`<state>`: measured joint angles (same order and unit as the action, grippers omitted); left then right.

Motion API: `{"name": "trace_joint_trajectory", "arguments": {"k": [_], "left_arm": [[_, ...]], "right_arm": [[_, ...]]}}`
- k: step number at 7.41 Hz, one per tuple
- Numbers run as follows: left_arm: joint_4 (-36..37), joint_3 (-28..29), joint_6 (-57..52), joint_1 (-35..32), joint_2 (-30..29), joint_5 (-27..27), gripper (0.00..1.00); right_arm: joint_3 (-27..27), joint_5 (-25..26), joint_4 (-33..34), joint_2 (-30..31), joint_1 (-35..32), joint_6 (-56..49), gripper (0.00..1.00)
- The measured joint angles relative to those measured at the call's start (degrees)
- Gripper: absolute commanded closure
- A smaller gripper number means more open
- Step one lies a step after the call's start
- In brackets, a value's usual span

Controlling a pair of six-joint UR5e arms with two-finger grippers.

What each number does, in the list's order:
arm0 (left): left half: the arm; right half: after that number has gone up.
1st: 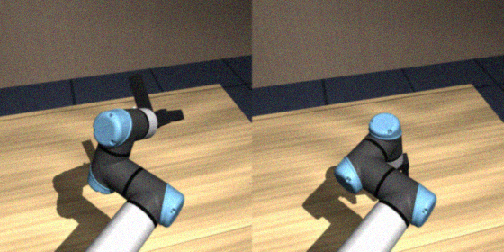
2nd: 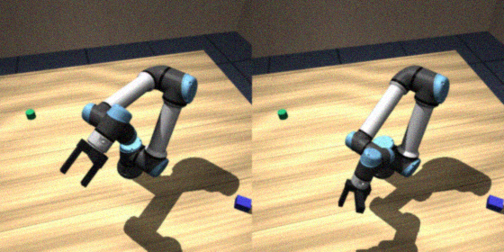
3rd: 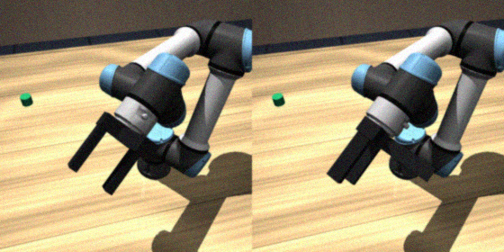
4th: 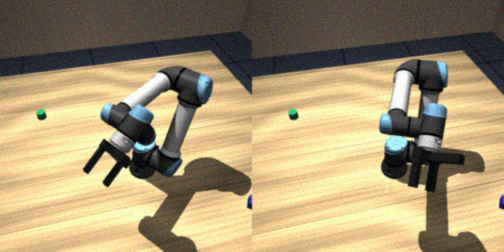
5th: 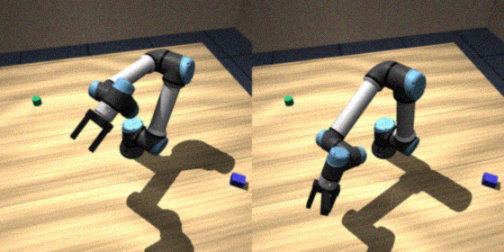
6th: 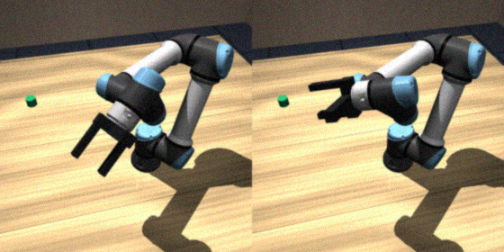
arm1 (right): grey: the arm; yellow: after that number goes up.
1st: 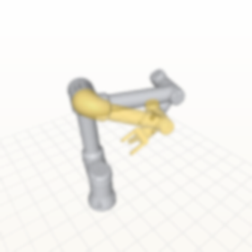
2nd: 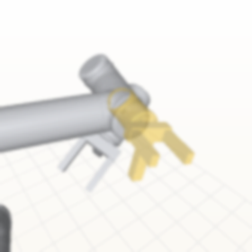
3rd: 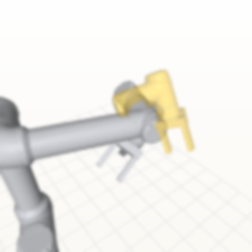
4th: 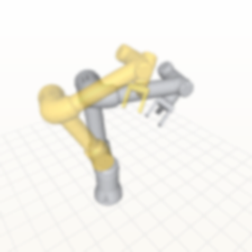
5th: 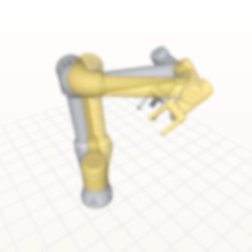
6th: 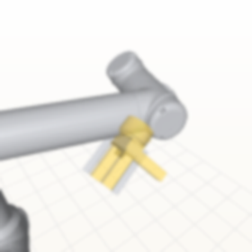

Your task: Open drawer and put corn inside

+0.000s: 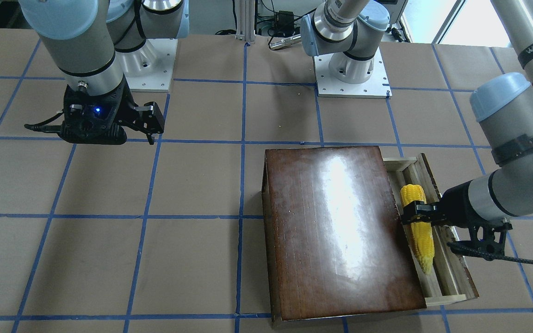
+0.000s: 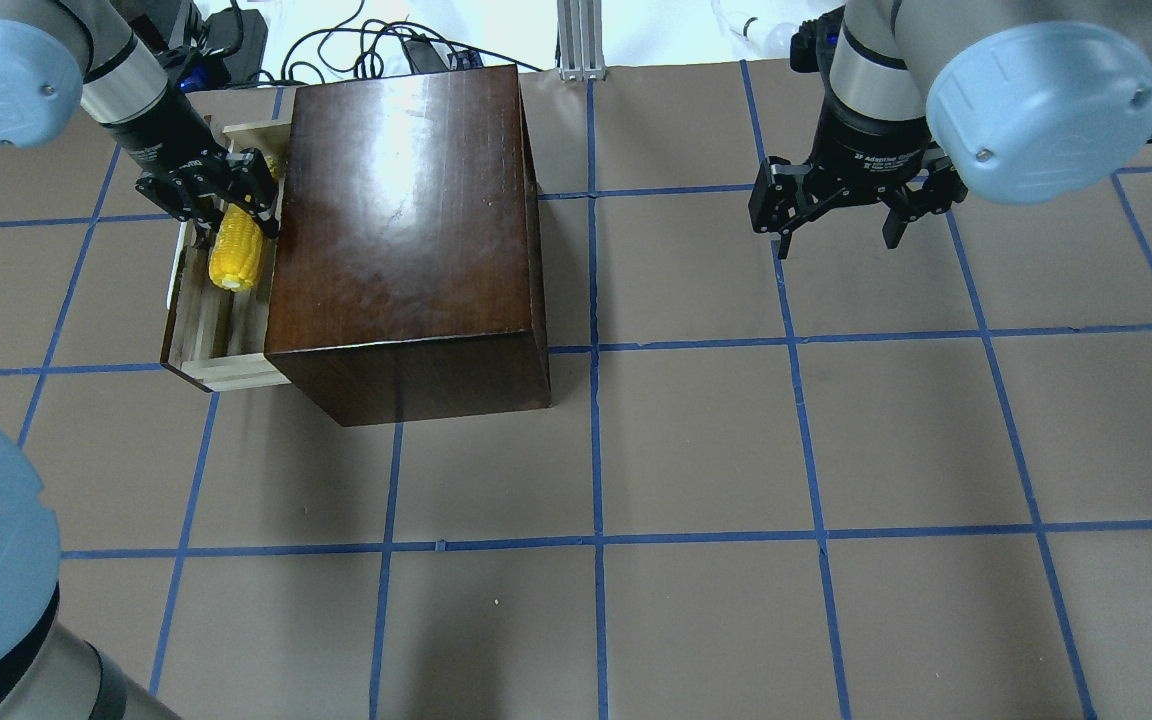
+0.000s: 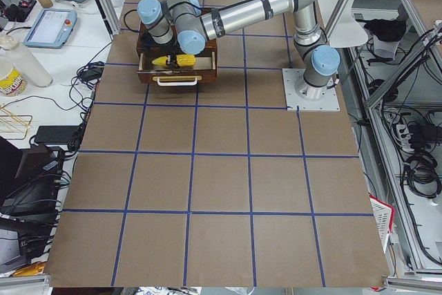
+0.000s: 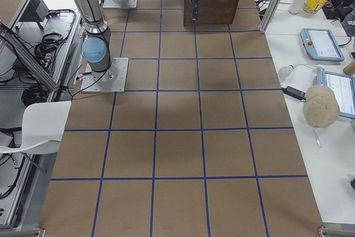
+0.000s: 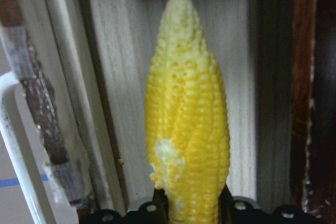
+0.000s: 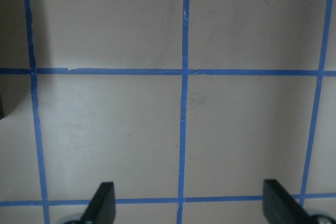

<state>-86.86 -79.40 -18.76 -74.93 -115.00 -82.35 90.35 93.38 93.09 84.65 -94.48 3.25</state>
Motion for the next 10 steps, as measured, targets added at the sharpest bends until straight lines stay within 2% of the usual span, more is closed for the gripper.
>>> {"name": "trace_joint_trajectory", "arguments": {"k": [5,7,10], "left_arm": [[-2.4,1.14,0.13,-0.63,2.11,-0.16,0.0],[-3.48,3.25,1.01,-1.16,4.0,-0.18,0.0],[-5.86,6.15,6.03,-4.95,6.95,-0.78,0.0]], "right_arm": [[0.0,0.03,0.05,0.02,0.0,0.0,0.0],[0.0,0.01,0.02,0.0,0.0,0.0,0.0],[0.0,-0.04,-0.01,0.02,0.0,0.0,0.0]]}}
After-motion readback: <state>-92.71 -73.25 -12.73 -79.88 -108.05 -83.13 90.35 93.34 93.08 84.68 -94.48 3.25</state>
